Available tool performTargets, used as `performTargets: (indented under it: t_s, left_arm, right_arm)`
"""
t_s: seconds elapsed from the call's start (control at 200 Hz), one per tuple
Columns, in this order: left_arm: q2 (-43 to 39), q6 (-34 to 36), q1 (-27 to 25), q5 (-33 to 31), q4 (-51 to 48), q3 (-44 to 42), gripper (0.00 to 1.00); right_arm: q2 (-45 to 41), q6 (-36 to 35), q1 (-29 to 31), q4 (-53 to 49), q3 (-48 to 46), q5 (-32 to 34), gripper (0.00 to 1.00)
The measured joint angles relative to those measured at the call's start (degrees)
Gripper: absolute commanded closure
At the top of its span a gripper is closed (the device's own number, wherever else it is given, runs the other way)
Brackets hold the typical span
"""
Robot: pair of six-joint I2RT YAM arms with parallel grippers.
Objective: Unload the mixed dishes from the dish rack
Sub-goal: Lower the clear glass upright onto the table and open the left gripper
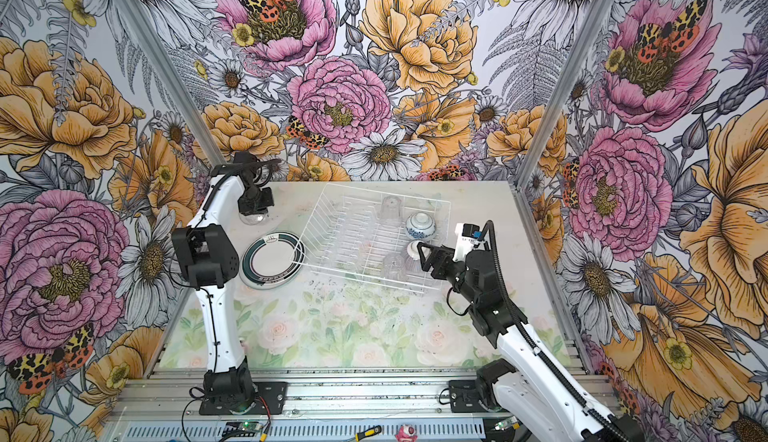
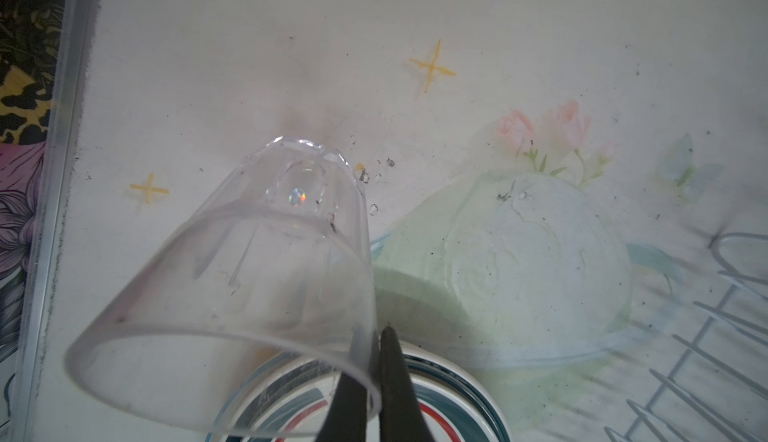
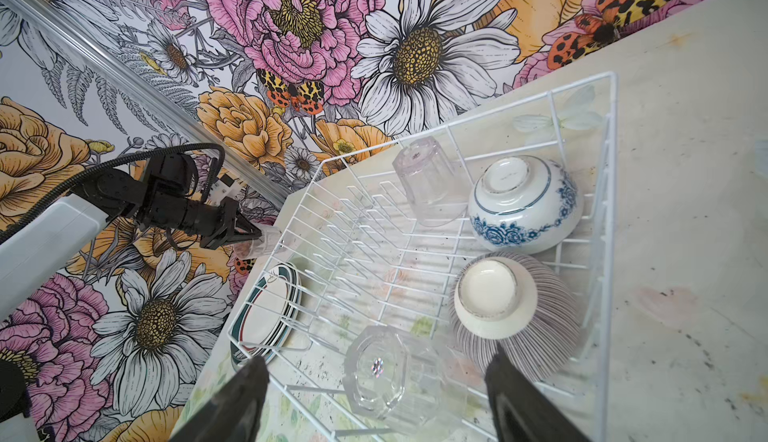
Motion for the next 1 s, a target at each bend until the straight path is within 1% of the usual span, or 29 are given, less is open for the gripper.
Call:
performTargets:
  t_s: [0.235,0.345,0.585,0.696,0.816,0.881,0.941,0.966,1.001]
  left_arm:
    - [0.11,0.39,0.0,0.0,-1.25,0.74,1.0]
    - [0.42,0.42,0.0,0.0,-1.9,2.34,0.95]
    - [1.09,0.85,0.0,0.0,-2.21,3.78,0.93]
    - [1.4,1.22,0.0,0.0,-2.43,3.78,0.83]
    - [1.73,1.77,0.0,0.0,-2.43,3.87,0.75]
    - [1.84,1.99,0.0,0.0,-2.4,3.87,0.66]
    - [1.84,1.79,0.0,0.02,-2.43,3.87,0.6]
    - [1.84,1.66,0.0,0.0,-2.43,3.87,0.56]
    - [1.84,1.64,0.0,0.0,-2.4,3.87,0.46]
  right_arm:
    - [0.0,0.0,0.02,0.0,0.0,0.0,0.17]
    - [0.02,0.0,0.02,-0.04,0.0,0.0,0.17]
    - [0.13,0.0,0.02,-0.39,0.0,0.02,0.17]
    - [0.83,0.0,0.02,-0.5,0.0,0.0,0.17]
    - [1.2,0.0,0.0,-0.9,0.0,0.0,0.17]
    - [1.2,0.0,0.02,-0.9,0.0,0.02,0.17]
    - [1.2,0.0,0.02,-0.96,0.0,0.02,0.17]
    - [1.2,0.0,0.02,-1.03,0.0,0.02,0.17]
    - [1.2,0.0,0.0,-1.07,0.0,0.02,0.17]
